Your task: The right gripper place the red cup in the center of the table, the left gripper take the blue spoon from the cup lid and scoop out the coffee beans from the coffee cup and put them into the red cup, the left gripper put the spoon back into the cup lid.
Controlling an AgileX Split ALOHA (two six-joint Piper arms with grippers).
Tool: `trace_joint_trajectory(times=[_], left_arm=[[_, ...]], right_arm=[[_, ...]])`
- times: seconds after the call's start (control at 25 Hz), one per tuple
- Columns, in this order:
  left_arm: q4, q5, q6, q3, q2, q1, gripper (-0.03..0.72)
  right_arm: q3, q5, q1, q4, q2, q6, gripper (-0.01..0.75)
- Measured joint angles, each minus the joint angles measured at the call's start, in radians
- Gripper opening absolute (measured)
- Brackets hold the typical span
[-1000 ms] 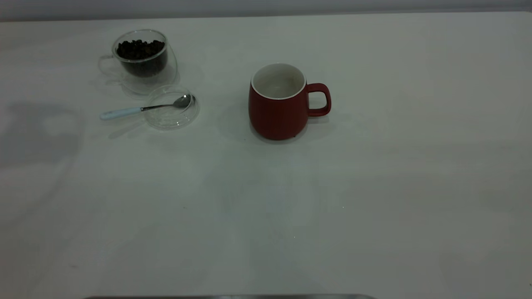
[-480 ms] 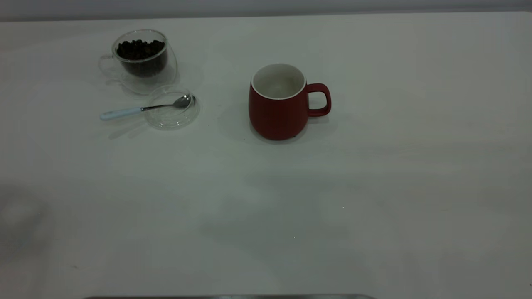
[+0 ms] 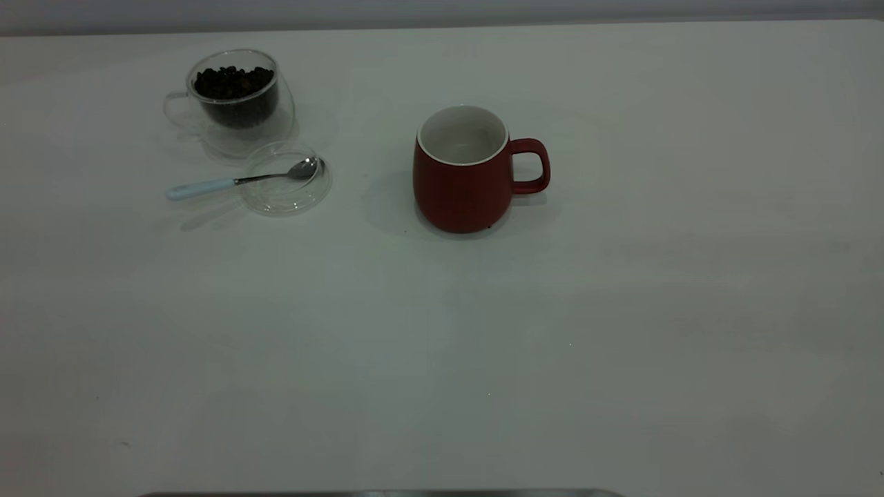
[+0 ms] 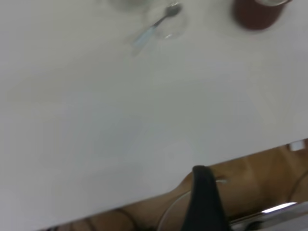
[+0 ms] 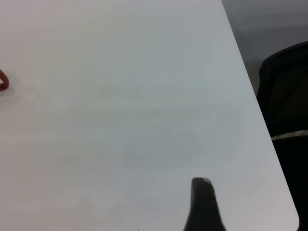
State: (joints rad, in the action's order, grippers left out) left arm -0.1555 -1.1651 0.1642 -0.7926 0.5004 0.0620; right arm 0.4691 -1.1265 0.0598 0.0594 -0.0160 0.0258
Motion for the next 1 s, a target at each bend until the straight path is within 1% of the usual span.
trace_joint_trajectory(times=[0.12,0.36,0.52,0.76,1.0], left_arm=[[0.06,0.0,-0.055,0.091,-0.072,0.0,0.595],[0.118,0.001,-0.116,0.264,-0.155,0.001,0.595],[0.119,0.006,-0.148,0.277,-0.178,0.001,0.595],[0.12,0.035,-0.153,0.306,-0.181,0.001,0.595],[0.12,0.04,-0.153,0.307,-0.181,0.001,0.595]], right_arm=[[0.0,0.0,0.0,0.0,0.0,0.0,0.568],[0.0,0.0,0.0,0.0,0.0,0.0,0.568],[0.0,0.0,0.0,0.0,0.0,0.0,0.568],[0.0,0.0,0.0,0.0,0.0,0.0,0.568],[0.0,0.0,0.0,0.0,0.0,0.0,0.568]])
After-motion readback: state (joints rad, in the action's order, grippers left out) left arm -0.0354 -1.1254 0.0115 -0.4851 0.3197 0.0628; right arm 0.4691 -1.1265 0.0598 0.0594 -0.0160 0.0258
